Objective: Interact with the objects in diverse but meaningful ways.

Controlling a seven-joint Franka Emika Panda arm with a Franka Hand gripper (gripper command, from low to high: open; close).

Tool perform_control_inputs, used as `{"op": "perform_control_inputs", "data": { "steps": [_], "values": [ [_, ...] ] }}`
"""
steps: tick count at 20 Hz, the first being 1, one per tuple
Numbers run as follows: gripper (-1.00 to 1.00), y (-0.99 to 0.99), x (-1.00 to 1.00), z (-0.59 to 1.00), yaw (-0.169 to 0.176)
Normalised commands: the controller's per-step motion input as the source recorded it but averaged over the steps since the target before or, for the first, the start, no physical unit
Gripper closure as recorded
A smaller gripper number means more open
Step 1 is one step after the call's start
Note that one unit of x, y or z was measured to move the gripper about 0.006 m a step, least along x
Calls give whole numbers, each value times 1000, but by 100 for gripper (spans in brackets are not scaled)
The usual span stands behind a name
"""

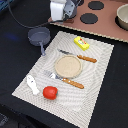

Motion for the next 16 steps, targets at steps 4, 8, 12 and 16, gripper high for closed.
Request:
{"op": "perform_control_inputs", "data": {
  "steps": [4,8,12,16],
  "values": [
    [100,-59,-568,784,2],
    [100,19,-444,1000,-2],
    [100,280,-374,987,0],
    [100,456,194,566,0]
  ]
}}
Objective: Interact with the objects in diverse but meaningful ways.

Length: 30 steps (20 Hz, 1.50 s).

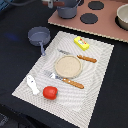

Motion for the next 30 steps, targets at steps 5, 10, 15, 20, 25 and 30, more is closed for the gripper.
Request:
{"op": "perform_control_inputs", "data": {
  "steps": [5,10,15,20,25,30],
  "values": [
    [100,470,497,10,0],
    [100,445,416,-230,1],
    [100,522,157,-306,23],
    [100,607,-21,-313,45],
    [100,571,-274,-214,57],
    [100,330,123,-150,16]
  ]
}}
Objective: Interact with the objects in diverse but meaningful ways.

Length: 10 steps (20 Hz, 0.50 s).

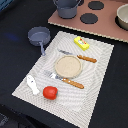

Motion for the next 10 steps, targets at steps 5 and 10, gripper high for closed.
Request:
{"op": "perform_control_inputs", "data": {
  "steps": [5,10],
  "values": [
    [100,90,565,-31,-18],
    [100,147,575,-81,-24]
  ]
}}
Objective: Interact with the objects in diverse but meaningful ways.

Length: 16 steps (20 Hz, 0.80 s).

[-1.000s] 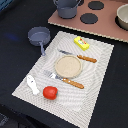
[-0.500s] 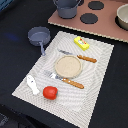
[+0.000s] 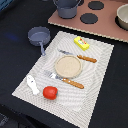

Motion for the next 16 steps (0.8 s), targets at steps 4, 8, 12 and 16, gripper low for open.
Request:
{"op": "perform_control_inputs", "data": {
  "steps": [4,8,12,16],
  "values": [
    [100,219,395,-206,0],
    [-100,207,169,-237,0],
    [-100,159,21,394,0],
    [-100,171,0,1000,0]
  ]
}}
